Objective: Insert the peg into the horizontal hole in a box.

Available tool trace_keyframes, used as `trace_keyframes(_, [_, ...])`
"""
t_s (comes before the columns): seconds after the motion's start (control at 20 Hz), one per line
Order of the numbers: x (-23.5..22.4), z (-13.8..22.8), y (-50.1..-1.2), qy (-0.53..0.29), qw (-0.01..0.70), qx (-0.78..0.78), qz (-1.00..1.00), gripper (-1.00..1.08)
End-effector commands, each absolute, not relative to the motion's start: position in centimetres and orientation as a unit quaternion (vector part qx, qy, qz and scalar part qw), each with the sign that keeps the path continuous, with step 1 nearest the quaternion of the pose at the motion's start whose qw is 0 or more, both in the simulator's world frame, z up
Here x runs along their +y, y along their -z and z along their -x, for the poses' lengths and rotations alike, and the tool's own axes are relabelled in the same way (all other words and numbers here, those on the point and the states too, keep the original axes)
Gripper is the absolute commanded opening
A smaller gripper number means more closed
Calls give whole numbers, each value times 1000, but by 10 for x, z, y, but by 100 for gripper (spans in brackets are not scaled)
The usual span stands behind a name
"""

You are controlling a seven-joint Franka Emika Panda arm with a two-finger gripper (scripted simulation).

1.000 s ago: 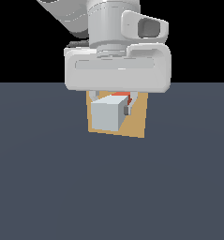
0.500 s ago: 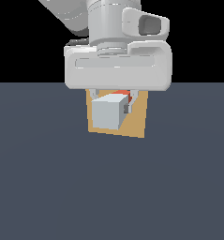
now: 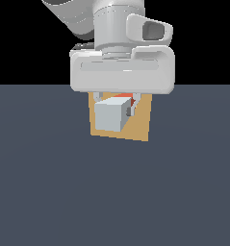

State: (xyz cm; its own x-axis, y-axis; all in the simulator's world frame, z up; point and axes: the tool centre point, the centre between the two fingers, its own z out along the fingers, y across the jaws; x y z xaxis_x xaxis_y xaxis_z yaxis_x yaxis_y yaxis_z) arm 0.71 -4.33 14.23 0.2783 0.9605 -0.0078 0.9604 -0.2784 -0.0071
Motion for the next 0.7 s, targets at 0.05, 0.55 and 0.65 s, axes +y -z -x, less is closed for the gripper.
trace_keyframes(0.05, [-4,-17,-146,0,0,-608,794,-100])
trace_keyframes(0.55, [58,-35,-147,1,-1,-608,794,-100])
trace_keyframes(0.65, [62,-36,-148,2,-1,-608,794,-100])
